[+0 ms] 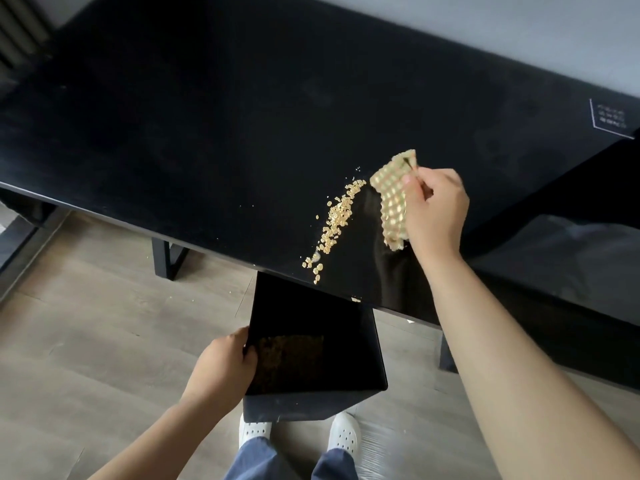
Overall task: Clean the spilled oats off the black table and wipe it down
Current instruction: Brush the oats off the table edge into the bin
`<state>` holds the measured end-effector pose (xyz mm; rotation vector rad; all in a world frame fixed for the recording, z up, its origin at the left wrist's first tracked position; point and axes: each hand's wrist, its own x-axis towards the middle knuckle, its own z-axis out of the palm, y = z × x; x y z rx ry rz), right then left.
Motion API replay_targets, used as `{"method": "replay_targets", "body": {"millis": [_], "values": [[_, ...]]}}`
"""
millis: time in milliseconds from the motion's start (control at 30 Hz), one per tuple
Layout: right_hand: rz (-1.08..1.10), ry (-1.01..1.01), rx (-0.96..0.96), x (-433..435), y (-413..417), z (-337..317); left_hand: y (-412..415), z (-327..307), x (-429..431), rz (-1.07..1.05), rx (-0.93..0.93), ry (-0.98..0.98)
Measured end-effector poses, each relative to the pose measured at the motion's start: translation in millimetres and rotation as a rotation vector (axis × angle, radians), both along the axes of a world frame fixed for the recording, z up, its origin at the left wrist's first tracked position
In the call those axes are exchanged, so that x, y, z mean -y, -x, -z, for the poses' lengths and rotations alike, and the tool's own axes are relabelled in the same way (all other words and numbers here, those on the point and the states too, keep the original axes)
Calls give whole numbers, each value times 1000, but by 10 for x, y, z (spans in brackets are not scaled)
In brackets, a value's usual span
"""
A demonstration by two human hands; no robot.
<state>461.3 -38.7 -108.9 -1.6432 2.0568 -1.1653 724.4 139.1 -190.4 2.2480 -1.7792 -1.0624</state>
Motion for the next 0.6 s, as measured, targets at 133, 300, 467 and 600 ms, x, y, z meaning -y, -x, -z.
{"method": "replay_targets", "body": {"millis": [133, 300, 467, 600], "values": [[219, -85, -79, 309, 2, 236, -48, 8, 47, 9, 3, -1], [73, -101, -144, 569, -149, 309, -81, 7, 102, 1, -2, -13], [-152, -96, -144, 589, -318, 299, -102, 7, 133, -3, 27, -15], [-424, -91, -133, 215, -448, 288, -96, -13, 151, -12, 23, -11]]}}
